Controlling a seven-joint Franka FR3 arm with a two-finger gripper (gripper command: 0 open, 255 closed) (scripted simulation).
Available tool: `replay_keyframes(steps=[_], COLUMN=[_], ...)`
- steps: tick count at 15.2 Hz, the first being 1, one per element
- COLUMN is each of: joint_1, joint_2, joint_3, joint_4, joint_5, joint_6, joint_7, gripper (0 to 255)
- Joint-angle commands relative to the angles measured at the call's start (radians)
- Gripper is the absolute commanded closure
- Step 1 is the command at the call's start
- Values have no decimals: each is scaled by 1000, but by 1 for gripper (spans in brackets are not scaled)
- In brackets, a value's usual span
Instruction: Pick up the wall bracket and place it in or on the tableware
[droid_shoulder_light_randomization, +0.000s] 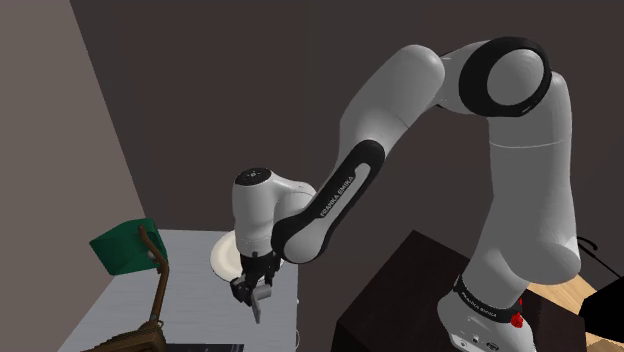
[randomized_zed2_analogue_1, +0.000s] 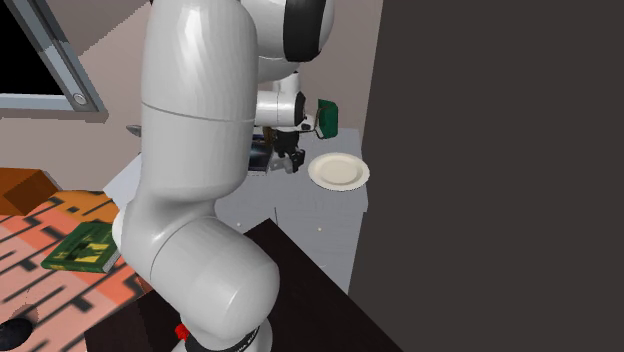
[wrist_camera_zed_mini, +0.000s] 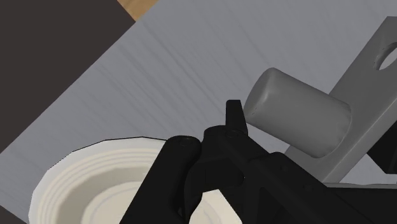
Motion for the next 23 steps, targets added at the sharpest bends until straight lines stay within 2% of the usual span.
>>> replay_keyframes(steps=[1,8,16,22,23], joint_1=[-8,-40,-121,-166,-165], joint_2=[-23,-73,47,170,179], joint_3=[11,29,-31,-71,-73], joint_4=[1,23,221,434,432], joint_5=[16,57,35,21,18], joint_6=[-22,-90,-176,-269,-259], joint_7=[-9,-57,-206,-310,-309], gripper=[255,255,255,255,255])
